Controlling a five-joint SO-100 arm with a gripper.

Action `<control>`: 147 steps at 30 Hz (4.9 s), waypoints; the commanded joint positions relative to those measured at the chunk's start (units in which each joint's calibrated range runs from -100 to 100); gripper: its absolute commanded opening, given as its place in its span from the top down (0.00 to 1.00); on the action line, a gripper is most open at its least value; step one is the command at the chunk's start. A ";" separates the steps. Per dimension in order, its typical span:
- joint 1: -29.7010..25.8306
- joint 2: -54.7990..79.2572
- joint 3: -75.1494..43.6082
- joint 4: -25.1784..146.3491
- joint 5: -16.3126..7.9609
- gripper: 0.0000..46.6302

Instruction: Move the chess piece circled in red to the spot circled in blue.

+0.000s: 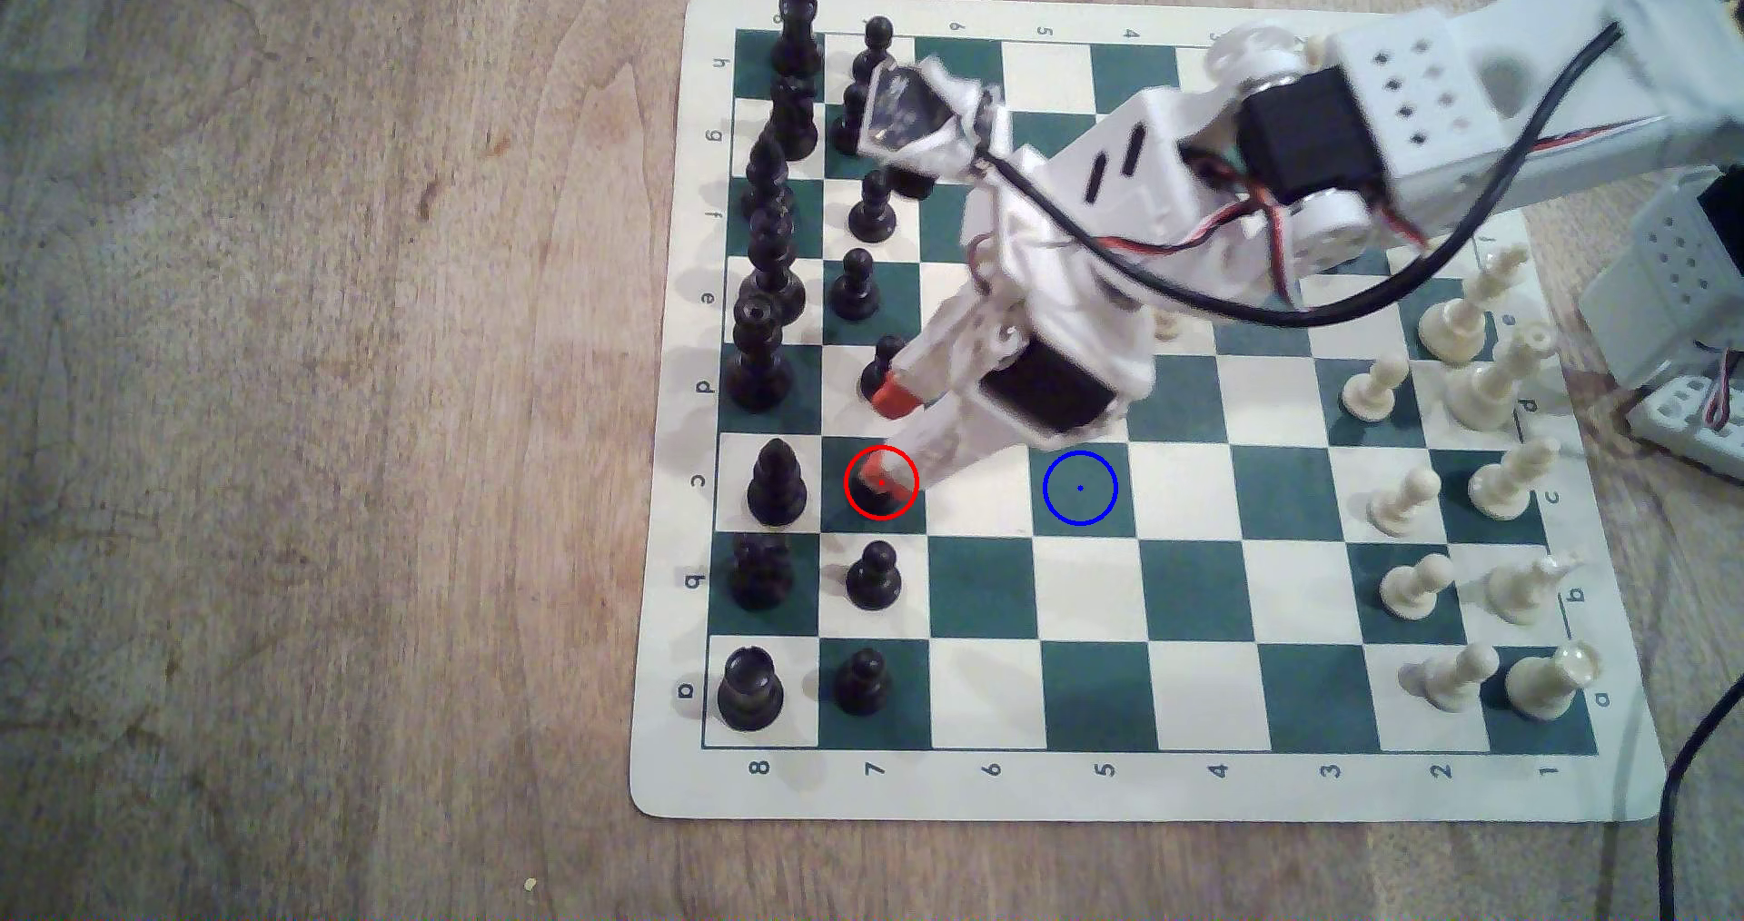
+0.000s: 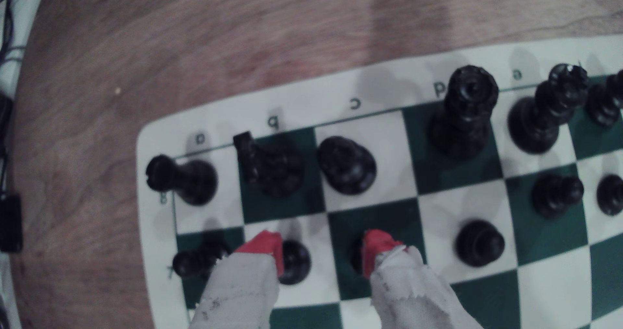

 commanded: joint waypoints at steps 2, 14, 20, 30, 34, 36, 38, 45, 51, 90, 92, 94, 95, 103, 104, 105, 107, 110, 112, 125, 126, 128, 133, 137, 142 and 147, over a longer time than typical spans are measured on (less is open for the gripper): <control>1.32 2.80 -8.66 -0.12 0.10 0.72; 2.02 5.86 -9.84 1.93 0.20 0.73; 1.08 5.43 -9.48 3.81 -0.05 0.73; 0.22 5.77 -9.93 3.65 -0.54 0.73; 0.15 5.52 -9.93 3.65 -0.68 0.73; 0.07 5.52 -9.93 3.65 -0.73 0.73; 0.07 5.43 -9.93 3.57 -0.73 0.74; 0.07 5.35 -9.93 3.49 -0.78 0.74; -0.01 5.43 -9.93 2.67 -1.03 0.75; -1.03 -20.20 0.13 7.50 -0.88 1.00; -1.26 -23.52 4.03 7.50 -0.78 1.00; -1.42 -27.76 9.29 7.50 -0.68 1.00; -1.50 -28.95 10.83 7.58 -0.63 1.00; -2.20 -39.14 27.24 7.58 -0.44 1.00; -2.43 -39.56 28.69 7.34 -0.44 1.00; -2.51 -39.90 29.96 7.09 -0.44 1.00; -2.67 -40.58 33.13 6.19 -0.44 1.00; -3.45 -40.83 35.85 5.29 -0.44 1.00; -4.00 -39.64 37.21 4.39 -0.44 1.00; -4.86 -28.86 35.67 2.01 0.63 1.00; -4.86 -28.44 35.40 1.85 0.63 1.00; -4.78 -27.51 34.67 1.44 0.59 1.00; -4.23 -23.35 31.05 0.70 0.59 1.00; -3.69 -21.90 29.60 0.37 0.63 1.00; -2.90 -20.97 29.05 -0.20 0.93 1.00; -2.36 -19.70 29.05 -0.36 1.27 1.00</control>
